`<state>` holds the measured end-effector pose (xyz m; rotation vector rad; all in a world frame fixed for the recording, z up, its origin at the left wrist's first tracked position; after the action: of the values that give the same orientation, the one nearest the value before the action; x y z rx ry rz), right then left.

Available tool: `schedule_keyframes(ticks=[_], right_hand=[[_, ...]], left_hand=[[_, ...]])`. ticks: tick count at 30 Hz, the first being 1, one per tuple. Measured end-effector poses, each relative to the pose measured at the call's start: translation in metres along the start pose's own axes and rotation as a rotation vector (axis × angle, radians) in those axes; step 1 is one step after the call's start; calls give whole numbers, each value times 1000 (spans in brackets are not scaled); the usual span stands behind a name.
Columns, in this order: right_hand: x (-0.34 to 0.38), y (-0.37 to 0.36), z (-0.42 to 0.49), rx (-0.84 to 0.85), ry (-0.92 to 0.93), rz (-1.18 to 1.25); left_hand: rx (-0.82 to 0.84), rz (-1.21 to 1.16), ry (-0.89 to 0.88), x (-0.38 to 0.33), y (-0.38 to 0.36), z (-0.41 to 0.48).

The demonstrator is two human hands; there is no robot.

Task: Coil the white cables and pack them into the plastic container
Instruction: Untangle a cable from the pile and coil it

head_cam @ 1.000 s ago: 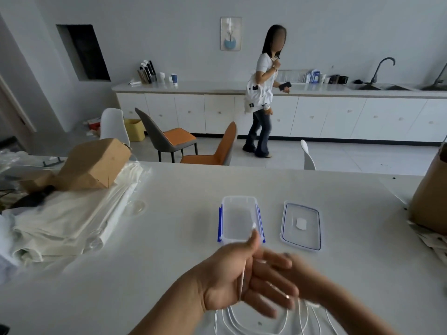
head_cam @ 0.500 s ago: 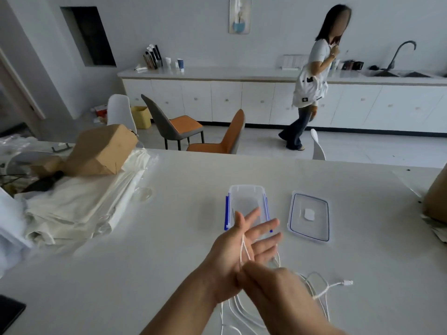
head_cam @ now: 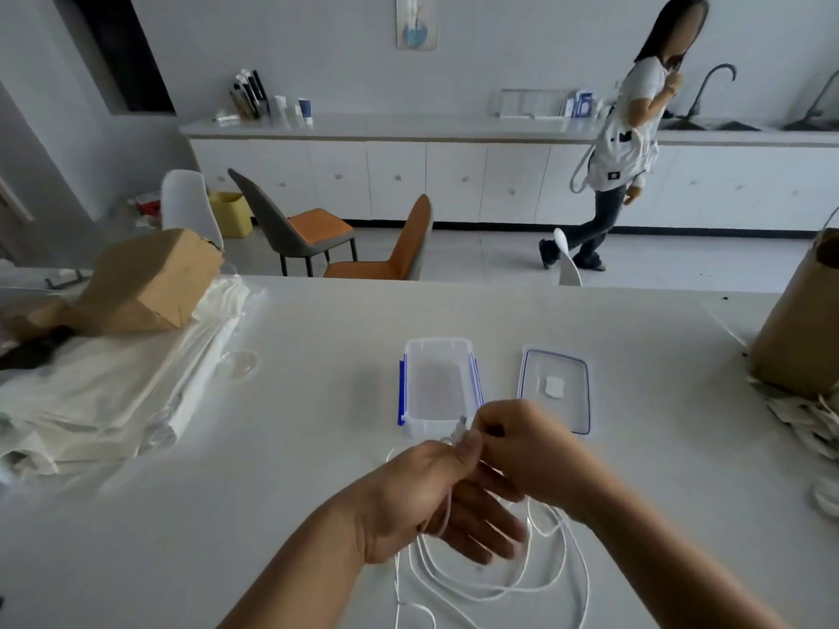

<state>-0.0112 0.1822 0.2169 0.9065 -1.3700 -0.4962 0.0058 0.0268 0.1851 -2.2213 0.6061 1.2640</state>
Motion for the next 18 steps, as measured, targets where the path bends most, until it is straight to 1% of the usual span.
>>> schedule_keyframes(ticks=[2, 3, 4, 5, 6, 8, 9, 10, 11, 12, 13, 15, 16, 18], right_hand=[[15, 8, -11, -61, 62, -267], [19, 9, -20, -134, 118, -391], [22, 5, -28, -223, 184, -455], [25, -2, -36, -286, 241, -440], [26, -13, -44, -304, 269, -344], [21, -42, -55, -295, 275, -71], [13, -56, -57, -333, 284, 24], [4, -64, -57, -336, 234, 132], [-6, -66, -56, -289, 154, 248], [-20, -67, -54, -199, 62, 338], [-34, -65, -50, -98, 0, 394], [-48, -54, -41, 77, -79, 420], [-50, -46, -35, 112, -80, 419], [-45, -25, -19, 101, -38, 366]], left_hand=[[-115, 43, -33, -3, 4, 2], [-185, 19, -59, -4, 6, 4], [-260, -53, -81, -5, 9, 5], [-317, -165, -98, -8, 10, 6], [-329, -306, -122, -10, 10, 8], [-301, -546, -185, -15, 6, 7], [-274, -617, -231, -18, 3, 7], [-240, -662, -284, -21, 2, 5], [-205, -692, -327, -23, 1, 3], [-179, -726, -356, -24, 1, 1], [-144, -763, -369, -25, 3, -1], [-31, -784, -338, -25, 4, -5], [24, -726, -301, -23, 5, -6], [99, -459, -187, -19, 3, -8]])
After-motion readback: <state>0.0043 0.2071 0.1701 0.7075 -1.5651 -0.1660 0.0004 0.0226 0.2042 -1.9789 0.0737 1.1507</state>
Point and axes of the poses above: each hand's wrist, its own z-axis towards the middle knuckle, its own y-axis out of the back of the hand, x = y × z, the point moved 1 cm from there along z, towards the middle knuckle, and after that the axes turned 4 degrees about y, right-handed, at the moved point
